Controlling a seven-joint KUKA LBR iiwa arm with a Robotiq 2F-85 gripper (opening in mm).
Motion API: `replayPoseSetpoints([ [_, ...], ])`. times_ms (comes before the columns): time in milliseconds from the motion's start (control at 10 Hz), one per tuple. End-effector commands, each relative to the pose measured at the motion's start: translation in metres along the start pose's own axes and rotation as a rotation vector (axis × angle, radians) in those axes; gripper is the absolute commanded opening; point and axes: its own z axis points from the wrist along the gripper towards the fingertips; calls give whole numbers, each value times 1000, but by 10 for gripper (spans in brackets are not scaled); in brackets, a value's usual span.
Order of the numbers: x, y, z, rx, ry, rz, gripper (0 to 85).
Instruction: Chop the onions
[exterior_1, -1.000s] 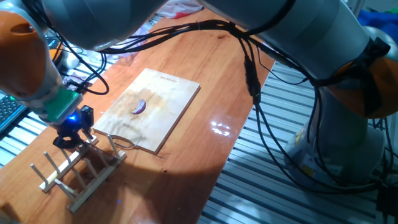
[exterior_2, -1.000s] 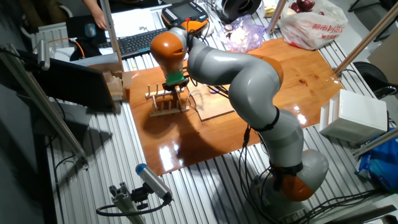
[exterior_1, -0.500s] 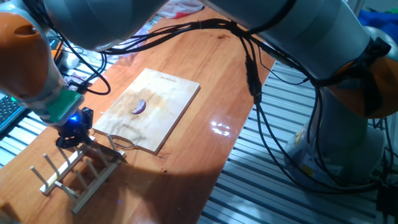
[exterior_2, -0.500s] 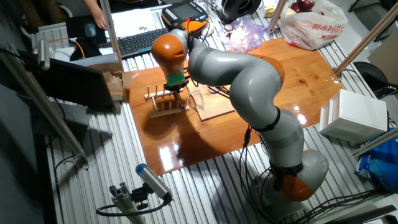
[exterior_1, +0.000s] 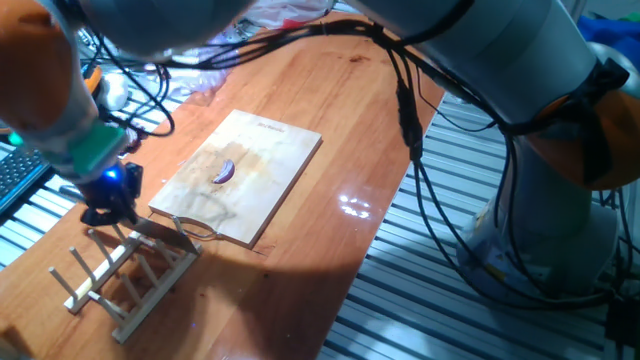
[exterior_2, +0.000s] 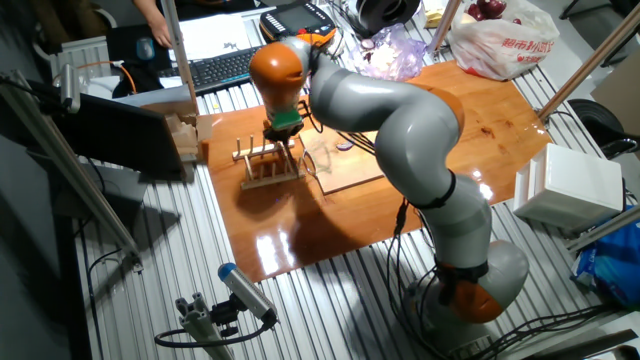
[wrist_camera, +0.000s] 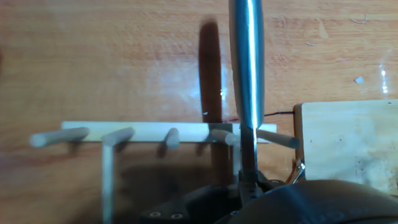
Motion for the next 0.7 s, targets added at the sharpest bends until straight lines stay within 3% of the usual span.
replayPoseSetpoints([
  [0, 0, -1, -16, -22, 7, -14, 0],
  [100, 1, -4, -32, -58, 17, -21, 0],
  [200, 3, -10, -50, -72, 22, -31, 0],
  [400, 9, -37, -81, -115, 18, -37, 0],
  [600, 14, -63, -95, -104, 34, -16, 0],
])
